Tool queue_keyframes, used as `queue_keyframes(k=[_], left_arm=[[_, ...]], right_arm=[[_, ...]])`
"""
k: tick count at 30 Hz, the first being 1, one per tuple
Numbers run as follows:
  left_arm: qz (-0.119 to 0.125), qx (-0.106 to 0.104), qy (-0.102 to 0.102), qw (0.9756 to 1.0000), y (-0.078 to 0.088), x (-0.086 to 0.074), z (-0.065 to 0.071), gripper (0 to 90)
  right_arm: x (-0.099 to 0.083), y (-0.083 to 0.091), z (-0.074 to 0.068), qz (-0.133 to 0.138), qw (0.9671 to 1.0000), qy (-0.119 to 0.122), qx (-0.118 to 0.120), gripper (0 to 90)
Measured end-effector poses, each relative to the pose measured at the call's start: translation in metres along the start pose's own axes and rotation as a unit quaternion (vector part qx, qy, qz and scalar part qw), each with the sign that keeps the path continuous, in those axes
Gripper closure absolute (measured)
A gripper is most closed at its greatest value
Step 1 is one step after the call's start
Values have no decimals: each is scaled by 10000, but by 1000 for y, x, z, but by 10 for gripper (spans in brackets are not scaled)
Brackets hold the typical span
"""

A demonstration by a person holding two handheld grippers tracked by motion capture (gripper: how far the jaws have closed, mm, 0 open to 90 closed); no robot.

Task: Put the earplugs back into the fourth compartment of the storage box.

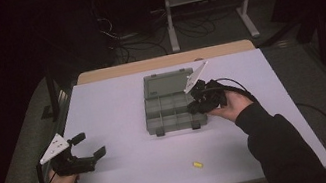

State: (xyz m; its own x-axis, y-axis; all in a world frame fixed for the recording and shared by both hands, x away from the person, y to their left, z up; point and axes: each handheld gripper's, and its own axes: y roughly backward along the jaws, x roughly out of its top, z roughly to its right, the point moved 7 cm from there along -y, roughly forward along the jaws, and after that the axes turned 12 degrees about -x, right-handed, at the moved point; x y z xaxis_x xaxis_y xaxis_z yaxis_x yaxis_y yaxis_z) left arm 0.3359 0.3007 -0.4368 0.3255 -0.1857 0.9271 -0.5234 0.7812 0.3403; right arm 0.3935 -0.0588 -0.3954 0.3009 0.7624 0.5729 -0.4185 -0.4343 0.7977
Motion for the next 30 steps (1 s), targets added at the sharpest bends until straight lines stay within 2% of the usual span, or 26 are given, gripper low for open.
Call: queue_keyframes(k=[13,30], left_arm=[[1,-14,-10,10000,0,0,0,0],[12,-40,-7,10000,0,0,1,0]], right_arm=[[8,-11,22,-82,9998,-127,-123,793],[1,-46,55,-354,9979,-445,-300,794]])
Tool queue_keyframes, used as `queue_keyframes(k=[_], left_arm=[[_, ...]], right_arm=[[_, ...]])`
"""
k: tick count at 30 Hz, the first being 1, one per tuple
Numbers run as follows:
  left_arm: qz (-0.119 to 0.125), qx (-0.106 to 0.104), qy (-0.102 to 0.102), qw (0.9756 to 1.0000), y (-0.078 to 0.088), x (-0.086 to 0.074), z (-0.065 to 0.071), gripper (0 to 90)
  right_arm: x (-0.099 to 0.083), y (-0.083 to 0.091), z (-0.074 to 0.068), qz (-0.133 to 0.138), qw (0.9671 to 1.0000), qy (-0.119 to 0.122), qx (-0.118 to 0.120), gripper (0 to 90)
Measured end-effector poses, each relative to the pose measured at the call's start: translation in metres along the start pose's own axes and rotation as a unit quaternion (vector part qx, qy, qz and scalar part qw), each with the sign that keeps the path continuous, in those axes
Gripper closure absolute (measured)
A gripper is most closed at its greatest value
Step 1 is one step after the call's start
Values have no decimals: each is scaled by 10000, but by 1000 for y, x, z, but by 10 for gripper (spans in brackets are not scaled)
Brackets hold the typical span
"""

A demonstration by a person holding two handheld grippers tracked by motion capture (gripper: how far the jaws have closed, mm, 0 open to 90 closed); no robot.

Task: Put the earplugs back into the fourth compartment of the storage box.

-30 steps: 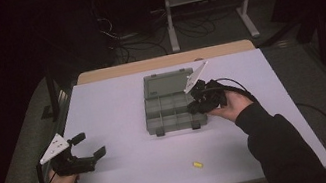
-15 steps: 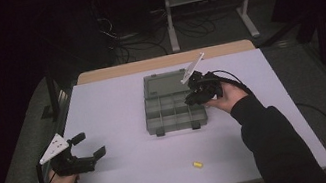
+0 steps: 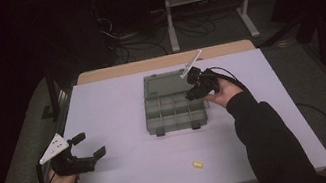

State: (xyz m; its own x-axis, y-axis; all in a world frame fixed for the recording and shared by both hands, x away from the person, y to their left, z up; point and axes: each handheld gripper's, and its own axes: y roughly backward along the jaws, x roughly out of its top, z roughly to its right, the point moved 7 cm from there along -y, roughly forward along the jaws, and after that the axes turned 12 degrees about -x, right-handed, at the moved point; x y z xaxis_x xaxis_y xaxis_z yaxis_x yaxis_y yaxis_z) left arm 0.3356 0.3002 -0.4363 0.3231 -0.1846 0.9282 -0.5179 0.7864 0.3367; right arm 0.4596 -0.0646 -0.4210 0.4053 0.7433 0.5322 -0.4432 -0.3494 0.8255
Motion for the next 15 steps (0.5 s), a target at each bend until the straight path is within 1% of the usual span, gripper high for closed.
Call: queue_keyframes(k=[2,3,4,5,6,8,10,12,15], left_arm=[[-2,0,1,10000,0,0,0,0],[-2,0,1,10000,0,0,0,0],[-1,-3,1,10000,0,0,0,0],[0,-4,0,10000,0,0,0,0],[-1,-7,-1,10000,0,0,0,0],[4,-6,2,10000,0,0,0,0],[2,-8,0,10000,0,0,0,0],[-3,-9,-1,10000,0,0,0,0],[-4,-15,-1,10000,0,0,0,0]], right_arm=[[-1,-5,4,-23,10000,-67,-41,796],[-1,-5,4,-23,10000,-67,-41,796],[-3,-10,8,-47,9999,-135,-51,796],[-3,-10,8,-47,9999,-135,-51,796],[-5,-15,12,-103,9997,-211,-83,796],[-6,-18,14,-105,9997,-225,-87,796],[-9,-23,19,-140,9994,-298,-106,796],[-11,-27,20,-198,9991,-347,-118,796],[-13,-31,21,-258,9990,-356,-113,795]])
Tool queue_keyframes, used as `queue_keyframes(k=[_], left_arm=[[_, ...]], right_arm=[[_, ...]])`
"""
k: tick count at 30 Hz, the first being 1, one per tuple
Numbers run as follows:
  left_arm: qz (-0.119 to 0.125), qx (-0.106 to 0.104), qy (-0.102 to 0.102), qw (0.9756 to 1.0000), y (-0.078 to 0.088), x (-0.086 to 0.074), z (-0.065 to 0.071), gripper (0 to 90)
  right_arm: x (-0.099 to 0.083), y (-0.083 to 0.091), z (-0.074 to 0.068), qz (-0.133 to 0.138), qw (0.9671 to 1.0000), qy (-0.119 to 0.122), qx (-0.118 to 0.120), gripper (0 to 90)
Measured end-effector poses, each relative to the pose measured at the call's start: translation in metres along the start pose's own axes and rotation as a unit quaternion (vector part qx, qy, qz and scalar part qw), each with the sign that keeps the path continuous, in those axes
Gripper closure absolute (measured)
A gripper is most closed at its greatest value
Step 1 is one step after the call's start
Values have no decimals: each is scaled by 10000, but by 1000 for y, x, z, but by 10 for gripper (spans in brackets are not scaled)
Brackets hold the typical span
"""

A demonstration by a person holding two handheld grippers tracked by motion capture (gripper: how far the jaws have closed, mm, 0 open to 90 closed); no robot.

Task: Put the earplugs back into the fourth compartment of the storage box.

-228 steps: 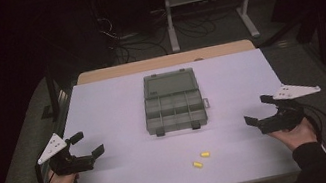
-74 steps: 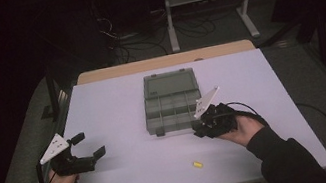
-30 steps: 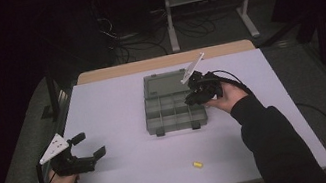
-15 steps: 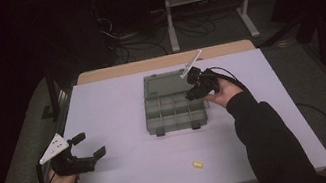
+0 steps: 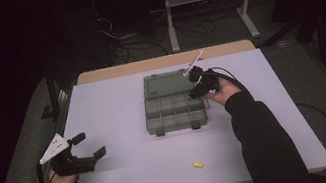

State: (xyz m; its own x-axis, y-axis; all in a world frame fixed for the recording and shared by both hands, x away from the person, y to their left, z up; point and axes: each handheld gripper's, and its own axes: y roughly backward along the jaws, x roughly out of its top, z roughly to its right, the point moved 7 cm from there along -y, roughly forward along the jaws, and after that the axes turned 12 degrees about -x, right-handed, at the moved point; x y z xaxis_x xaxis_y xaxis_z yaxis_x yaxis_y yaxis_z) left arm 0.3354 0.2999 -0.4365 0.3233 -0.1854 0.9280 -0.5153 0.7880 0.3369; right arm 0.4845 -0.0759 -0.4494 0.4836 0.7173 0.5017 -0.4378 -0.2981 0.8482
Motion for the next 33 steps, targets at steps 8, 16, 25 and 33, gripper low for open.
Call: queue_keyframes(k=[8,16,25,33], left_arm=[[-2,-2,3,10000,0,0,0,0],[-8,3,-1,10000,0,0,0,0],[-10,16,-3,10000,0,0,0,0],[-12,21,-6,10000,0,0,0,0]], right_arm=[[-1,-1,-2,-13,10000,-72,39,728],[4,23,-4,247,9996,-77,-69,557],[4,61,-14,502,9985,-27,-201,344],[7,80,-31,661,9973,196,-257,211]])
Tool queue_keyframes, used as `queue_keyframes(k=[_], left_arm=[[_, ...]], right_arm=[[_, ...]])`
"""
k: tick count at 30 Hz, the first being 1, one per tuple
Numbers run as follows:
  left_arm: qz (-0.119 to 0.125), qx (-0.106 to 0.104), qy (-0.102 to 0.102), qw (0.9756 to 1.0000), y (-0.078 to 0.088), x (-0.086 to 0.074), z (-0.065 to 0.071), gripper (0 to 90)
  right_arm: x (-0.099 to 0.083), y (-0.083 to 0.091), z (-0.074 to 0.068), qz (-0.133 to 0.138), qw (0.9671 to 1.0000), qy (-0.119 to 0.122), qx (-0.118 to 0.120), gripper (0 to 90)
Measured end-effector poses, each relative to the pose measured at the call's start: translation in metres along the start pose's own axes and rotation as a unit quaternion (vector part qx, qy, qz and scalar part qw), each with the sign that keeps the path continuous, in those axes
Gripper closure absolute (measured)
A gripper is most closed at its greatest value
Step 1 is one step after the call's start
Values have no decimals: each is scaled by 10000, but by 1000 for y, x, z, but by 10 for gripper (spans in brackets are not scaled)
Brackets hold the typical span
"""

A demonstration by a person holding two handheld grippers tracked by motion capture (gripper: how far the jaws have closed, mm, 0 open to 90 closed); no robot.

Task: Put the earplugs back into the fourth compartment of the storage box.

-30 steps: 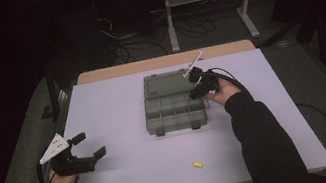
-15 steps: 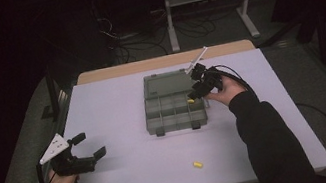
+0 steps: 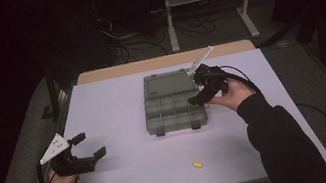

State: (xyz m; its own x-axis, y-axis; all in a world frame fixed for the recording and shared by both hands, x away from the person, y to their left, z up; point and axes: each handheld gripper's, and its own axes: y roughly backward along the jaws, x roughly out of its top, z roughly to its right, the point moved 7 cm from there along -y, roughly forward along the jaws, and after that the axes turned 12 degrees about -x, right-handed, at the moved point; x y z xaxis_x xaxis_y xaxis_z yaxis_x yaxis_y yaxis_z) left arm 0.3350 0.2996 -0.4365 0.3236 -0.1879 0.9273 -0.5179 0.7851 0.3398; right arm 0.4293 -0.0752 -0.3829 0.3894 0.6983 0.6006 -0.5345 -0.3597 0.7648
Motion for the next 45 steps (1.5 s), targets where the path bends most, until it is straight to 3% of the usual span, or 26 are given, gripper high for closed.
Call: queue_keyframes(k=[4,8,12,18,28,45], left_arm=[[2,1,3,10000,0,0,0,0],[2,1,3,10000,0,0,0,0],[0,1,-2,10000,0,0,0,0],[-3,5,-8,10000,0,0,0,0],[-1,8,-3,10000,0,0,0,0],[-10,5,6,10000,0,0,0,0]], right_arm=[[4,8,-17,76,9998,162,15,141],[5,10,-27,95,9996,255,73,126],[2,11,-45,97,9993,341,126,9],[-8,10,-61,169,9989,358,251,0],[-27,8,-74,178,9987,290,387,0],[-63,-8,-105,-119,9967,382,708,0]])
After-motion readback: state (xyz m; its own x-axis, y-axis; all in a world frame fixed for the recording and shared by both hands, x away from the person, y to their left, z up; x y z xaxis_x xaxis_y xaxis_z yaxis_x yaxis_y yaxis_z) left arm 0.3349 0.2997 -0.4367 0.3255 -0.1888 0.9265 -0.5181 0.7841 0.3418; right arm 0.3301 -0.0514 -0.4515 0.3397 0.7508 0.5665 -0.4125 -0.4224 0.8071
